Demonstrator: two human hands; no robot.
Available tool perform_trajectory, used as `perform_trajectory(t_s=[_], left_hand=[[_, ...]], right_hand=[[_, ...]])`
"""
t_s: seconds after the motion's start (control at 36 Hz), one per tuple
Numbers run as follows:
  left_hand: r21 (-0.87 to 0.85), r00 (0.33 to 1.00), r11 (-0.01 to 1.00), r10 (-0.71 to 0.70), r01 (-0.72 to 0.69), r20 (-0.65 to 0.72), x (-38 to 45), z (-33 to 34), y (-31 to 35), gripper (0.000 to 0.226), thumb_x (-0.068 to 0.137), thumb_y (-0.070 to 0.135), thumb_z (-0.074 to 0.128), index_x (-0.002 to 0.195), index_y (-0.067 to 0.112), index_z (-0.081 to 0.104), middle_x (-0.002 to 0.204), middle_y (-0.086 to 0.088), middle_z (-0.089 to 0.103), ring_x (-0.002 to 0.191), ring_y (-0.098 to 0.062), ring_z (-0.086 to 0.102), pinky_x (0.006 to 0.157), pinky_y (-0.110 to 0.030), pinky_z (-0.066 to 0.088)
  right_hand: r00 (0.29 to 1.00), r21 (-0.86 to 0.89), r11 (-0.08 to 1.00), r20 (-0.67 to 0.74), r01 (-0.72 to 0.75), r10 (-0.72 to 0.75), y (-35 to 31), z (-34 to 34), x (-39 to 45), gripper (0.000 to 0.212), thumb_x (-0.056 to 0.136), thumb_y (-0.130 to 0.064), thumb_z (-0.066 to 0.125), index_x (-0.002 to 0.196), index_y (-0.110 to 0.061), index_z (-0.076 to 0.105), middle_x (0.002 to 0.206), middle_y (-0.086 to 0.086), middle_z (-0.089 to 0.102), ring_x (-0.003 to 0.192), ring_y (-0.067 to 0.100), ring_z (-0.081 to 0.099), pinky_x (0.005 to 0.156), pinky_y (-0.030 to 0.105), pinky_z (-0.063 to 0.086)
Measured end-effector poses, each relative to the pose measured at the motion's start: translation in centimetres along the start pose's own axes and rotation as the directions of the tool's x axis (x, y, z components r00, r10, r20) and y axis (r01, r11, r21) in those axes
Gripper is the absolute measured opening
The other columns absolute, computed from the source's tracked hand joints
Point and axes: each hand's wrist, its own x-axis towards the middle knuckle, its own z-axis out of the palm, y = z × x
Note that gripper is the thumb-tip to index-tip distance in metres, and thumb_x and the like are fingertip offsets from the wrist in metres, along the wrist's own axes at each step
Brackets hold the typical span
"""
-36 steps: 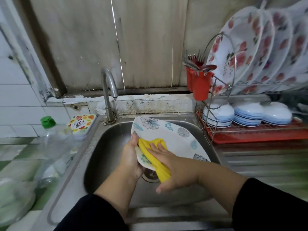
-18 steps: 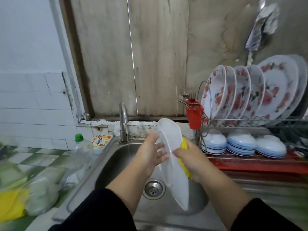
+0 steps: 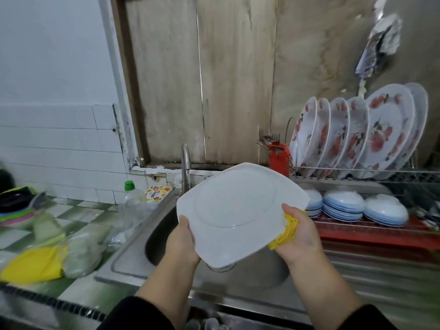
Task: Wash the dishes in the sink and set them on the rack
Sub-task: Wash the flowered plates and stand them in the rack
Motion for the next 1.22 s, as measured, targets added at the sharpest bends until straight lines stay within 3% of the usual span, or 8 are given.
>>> perform_trajectory(t_s=[0.17, 0.42, 0.64, 0.75, 0.89, 0.94, 1.03, 1.22], left_hand=[[0.114, 0.979, 0.983, 0.160, -0.147, -0.124, -2.0, -0.8, 3.1, 0.031, 0.100, 0.032, 0.044, 0.120, 0.010, 0.054, 0.112, -0.006, 0.061, 0.098, -0.028, 0.059, 0.086, -0.046, 0.048], [0.507, 0.882, 0.799, 0.448, -0.322, -0.146, -3.2, -2.9, 7.9, 0.051, 0.101, 0.038, 0.034, 0.132, 0.000, 0.046, 0.137, -0.025, 0.046, 0.125, -0.040, 0.045, 0.102, -0.046, 0.038], [0.558, 0.800, 0.724, 0.577, -0.406, -0.166, -3.9, -2.3, 9.7, 0.041, 0.101, 0.033, 0.030, 0.123, 0.006, 0.052, 0.122, -0.014, 0.055, 0.111, -0.034, 0.051, 0.102, -0.047, 0.039], [0.573, 0.763, 0.677, 0.633, -0.461, -0.134, -4.4, -1.9, 10.6, 0.044, 0.101, 0.032, 0.033, 0.127, 0.000, 0.048, 0.124, -0.022, 0.053, 0.113, -0.038, 0.051, 0.097, -0.045, 0.040], [0.649, 0.746, 0.583, 0.665, -0.489, -0.036, -4.4, -1.3, 10.8, 0.044, 0.101, 0.030, 0.029, 0.128, 0.003, 0.049, 0.119, -0.014, 0.052, 0.098, -0.025, 0.044, 0.083, -0.031, 0.033], [0.638, 0.755, 0.576, 0.655, -0.511, 0.013, -4.6, -0.6, 10.3, 0.042, 0.100, 0.031, 0.032, 0.128, 0.005, 0.051, 0.120, -0.011, 0.055, 0.102, -0.026, 0.048, 0.088, -0.032, 0.038], [0.624, 0.766, 0.565, 0.637, -0.539, 0.086, -4.6, 0.5, 9.3, 0.040, 0.101, 0.030, 0.033, 0.126, 0.005, 0.053, 0.118, -0.011, 0.057, 0.106, -0.028, 0.051, 0.094, -0.035, 0.041], [0.621, 0.759, 0.548, 0.640, -0.561, 0.121, -4.1, 0.7, 10.1, 0.039, 0.102, 0.030, 0.034, 0.122, 0.006, 0.057, 0.114, -0.012, 0.060, 0.097, -0.022, 0.051, 0.080, -0.027, 0.036]], right_hand=[[0.988, -0.078, 0.989, -0.101, -0.126, 0.118, 0.6, -0.6, -0.5, 0.022, 0.077, -0.022, 0.057, 0.093, -0.009, 0.063, 0.072, 0.011, 0.073, 0.058, 0.027, 0.070, 0.043, 0.040, 0.054], [0.938, -0.571, 0.807, -0.339, -0.149, -0.068, 3.0, -2.0, 2.9, 0.028, 0.093, -0.012, 0.052, 0.120, -0.005, 0.057, 0.089, 0.017, 0.064, 0.078, 0.029, 0.062, 0.073, 0.043, 0.050], [0.942, -0.940, 0.283, 0.095, 0.191, -0.322, 3.3, 3.6, 5.1, 0.063, 0.093, -0.005, 0.036, 0.145, -0.040, 0.031, 0.146, -0.016, 0.038, 0.117, 0.023, 0.054, 0.078, 0.026, 0.045], [0.965, -0.987, 0.148, 0.015, 0.055, -0.262, 1.7, 6.2, 7.2, 0.037, 0.099, -0.040, 0.039, 0.132, -0.031, 0.053, 0.117, 0.006, 0.064, 0.074, 0.022, 0.057, 0.059, 0.029, 0.044], [0.949, -0.989, 0.039, 0.128, 0.146, -0.288, 1.3, 8.4, 8.9, 0.040, 0.100, -0.043, 0.036, 0.106, -0.014, 0.063, 0.105, 0.008, 0.064, 0.084, 0.018, 0.050, 0.067, 0.027, 0.034], [0.968, -0.986, -0.012, 0.163, 0.164, -0.188, 2.7, 9.1, 9.4, 0.027, 0.100, -0.039, 0.038, 0.121, -0.034, 0.054, 0.128, 0.001, 0.052, 0.113, 0.019, 0.049, 0.085, 0.028, 0.042], [0.978, -0.951, -0.251, 0.199, 0.178, -0.060, 5.2, 10.1, 8.9, 0.056, 0.098, -0.042, 0.039, 0.149, -0.036, 0.019, 0.160, -0.006, -0.002, 0.146, 0.028, -0.005, 0.117, 0.043, 0.006], [0.729, -0.711, -0.172, 0.680, 0.681, 0.074, 7.6, 6.0, 4.7, 0.047, 0.093, -0.063, 0.016, 0.135, -0.044, 0.023, 0.150, -0.021, 0.009, 0.141, 0.004, 0.002, 0.111, 0.012, -0.005]])
